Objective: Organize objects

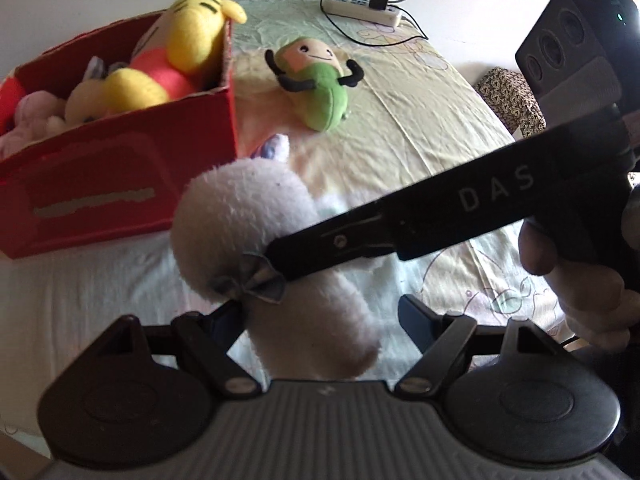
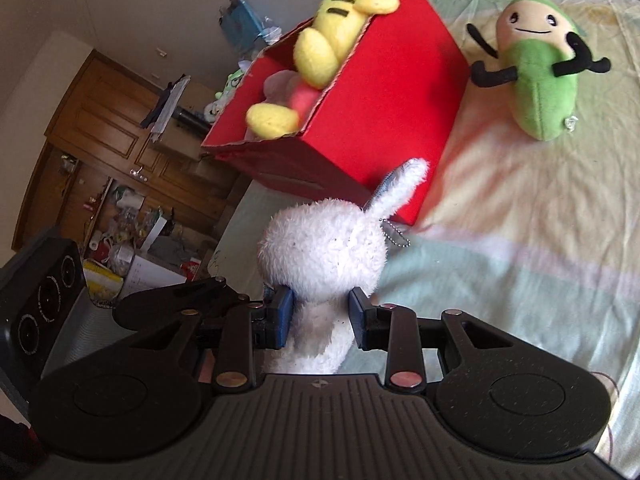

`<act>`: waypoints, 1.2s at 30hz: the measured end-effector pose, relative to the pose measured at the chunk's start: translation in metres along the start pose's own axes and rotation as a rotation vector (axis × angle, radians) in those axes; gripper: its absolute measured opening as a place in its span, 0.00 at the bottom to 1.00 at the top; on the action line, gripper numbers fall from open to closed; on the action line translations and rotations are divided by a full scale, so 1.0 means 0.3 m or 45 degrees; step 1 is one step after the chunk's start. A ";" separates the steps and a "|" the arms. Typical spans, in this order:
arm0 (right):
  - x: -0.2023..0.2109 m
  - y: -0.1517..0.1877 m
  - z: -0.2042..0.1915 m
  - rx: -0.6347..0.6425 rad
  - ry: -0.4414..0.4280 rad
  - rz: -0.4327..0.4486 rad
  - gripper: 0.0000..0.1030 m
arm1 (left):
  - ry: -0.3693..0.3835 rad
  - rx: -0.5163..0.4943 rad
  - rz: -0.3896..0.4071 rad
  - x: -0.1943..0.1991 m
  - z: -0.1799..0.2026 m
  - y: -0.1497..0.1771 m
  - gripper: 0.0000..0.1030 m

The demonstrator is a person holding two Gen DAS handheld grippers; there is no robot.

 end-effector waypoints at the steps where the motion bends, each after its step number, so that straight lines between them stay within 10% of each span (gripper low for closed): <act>1: -0.012 0.000 -0.013 0.014 -0.013 -0.014 0.32 | -0.015 0.012 -0.001 0.013 -0.012 0.006 0.78; 14: -0.153 -0.045 -0.246 0.162 -0.220 -0.079 0.32 | -0.184 0.156 0.118 0.260 -0.217 0.072 0.78; 36: -0.264 -0.248 -0.448 0.178 -0.022 0.451 0.33 | 0.002 -0.141 0.440 0.349 -0.638 -0.162 0.78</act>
Point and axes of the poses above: each gripper's, at about its wrist camera, not at the fingertips, and x roughly against the way its jaws point, z to its right, y to its underside, the point moved 3 cm from there along -x, roughly the way its jaws point, and after that the axes turned 11 degrees about -x, right-handed, at the moved point
